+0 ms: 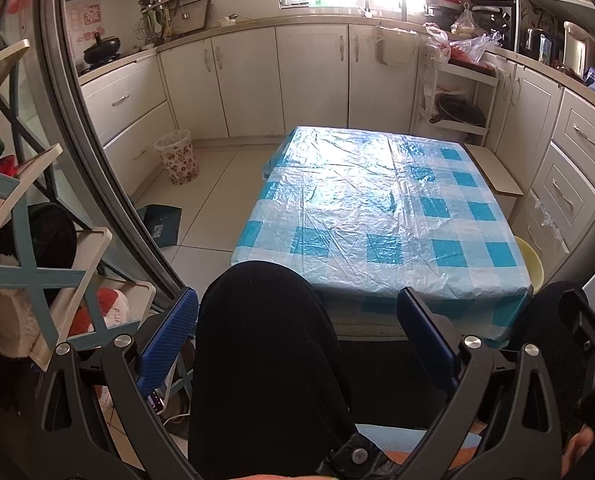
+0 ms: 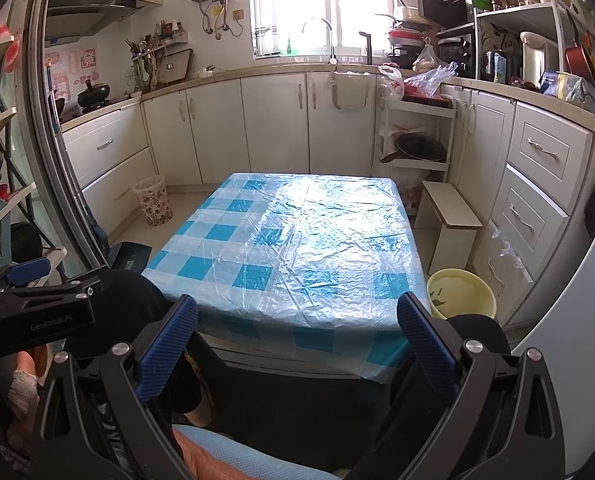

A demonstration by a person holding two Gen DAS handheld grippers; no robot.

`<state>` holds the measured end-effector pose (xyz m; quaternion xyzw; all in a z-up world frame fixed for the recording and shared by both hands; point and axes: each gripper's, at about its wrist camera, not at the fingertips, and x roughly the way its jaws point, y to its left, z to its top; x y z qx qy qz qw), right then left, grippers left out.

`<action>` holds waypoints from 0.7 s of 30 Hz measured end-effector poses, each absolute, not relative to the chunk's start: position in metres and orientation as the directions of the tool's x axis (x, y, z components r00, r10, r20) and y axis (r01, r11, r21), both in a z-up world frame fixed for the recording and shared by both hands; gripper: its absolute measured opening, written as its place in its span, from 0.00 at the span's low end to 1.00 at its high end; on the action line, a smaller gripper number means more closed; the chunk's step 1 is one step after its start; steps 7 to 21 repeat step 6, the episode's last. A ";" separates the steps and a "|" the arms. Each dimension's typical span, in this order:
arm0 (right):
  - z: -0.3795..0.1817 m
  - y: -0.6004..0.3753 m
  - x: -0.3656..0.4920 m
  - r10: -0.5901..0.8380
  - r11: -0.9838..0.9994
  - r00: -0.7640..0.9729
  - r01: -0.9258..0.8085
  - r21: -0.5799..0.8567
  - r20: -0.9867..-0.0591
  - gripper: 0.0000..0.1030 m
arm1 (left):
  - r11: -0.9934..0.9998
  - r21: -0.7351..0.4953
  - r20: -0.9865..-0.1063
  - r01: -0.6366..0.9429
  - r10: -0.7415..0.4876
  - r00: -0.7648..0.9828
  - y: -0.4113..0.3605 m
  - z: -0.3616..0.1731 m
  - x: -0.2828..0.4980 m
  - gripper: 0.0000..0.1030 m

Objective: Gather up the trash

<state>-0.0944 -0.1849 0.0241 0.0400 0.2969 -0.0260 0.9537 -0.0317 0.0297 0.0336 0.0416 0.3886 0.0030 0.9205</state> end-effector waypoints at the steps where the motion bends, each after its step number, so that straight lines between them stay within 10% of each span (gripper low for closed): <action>1: 0.024 -0.189 -0.087 -0.030 0.995 0.822 0.082 0.065 -0.569 0.93 | 0.996 0.084 -0.722 0.035 0.037 0.691 0.030 0.031 -0.023 0.93; 21: 0.018 -0.205 -0.023 -0.034 0.993 0.794 0.095 0.068 -0.607 0.93 | 0.987 0.145 -0.750 0.064 0.067 0.657 0.038 0.012 0.048 0.93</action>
